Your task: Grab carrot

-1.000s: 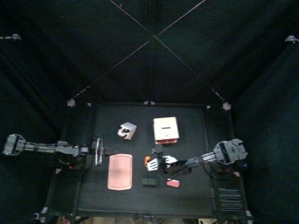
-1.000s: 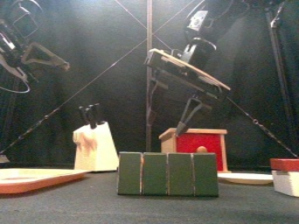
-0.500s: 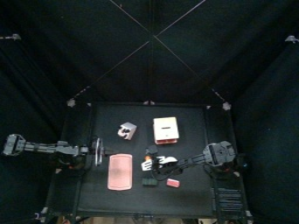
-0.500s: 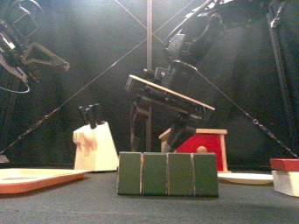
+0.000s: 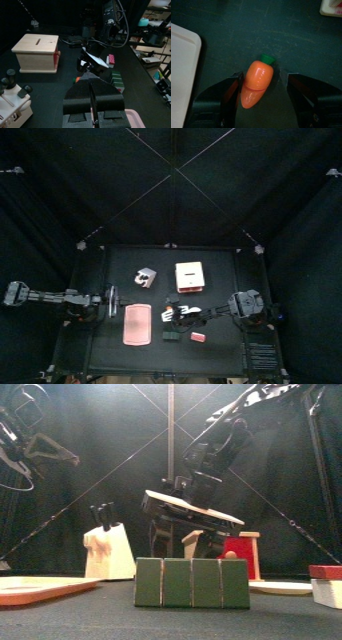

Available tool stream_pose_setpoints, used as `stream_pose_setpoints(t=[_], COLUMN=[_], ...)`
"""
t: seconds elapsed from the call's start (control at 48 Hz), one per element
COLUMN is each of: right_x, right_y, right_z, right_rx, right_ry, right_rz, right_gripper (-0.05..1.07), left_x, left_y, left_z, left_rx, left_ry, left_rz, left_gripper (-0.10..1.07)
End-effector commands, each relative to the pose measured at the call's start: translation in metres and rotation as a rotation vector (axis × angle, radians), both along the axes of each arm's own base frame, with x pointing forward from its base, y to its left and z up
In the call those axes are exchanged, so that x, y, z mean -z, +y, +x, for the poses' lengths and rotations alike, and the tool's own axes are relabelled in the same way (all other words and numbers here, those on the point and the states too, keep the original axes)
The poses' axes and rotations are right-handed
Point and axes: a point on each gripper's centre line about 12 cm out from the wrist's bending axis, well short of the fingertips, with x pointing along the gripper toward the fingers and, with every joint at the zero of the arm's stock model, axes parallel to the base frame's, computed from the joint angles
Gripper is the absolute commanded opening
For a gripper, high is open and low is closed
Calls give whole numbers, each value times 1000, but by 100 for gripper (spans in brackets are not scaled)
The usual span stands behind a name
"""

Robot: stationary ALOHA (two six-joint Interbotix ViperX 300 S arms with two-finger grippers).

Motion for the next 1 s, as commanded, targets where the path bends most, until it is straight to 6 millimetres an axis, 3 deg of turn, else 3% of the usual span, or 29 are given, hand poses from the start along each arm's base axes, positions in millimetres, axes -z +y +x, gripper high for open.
stream_pose_setpoints(t=[0.0,0.375,0.646,0.979], right_x=[-15,-9,-9,-40], right_y=[-2,-3,-5,-5], right_z=[7,8,7,7], right_rx=[3,1,7,-21], right_ry=[-45,-36,-35,-93], right_rz=[6,5,9,-21], right_gripper=[91,90,70,66], left_x=[-6,-6,-5,-5], left_y=[1,0,0,0], left_z=[2,2,2,2], left_rx=[-3,-3,-3,-3], left_ry=[-23,-20,-18,-18], left_rz=[0,1,1,1], left_gripper=[-2,-2,-2,-2])
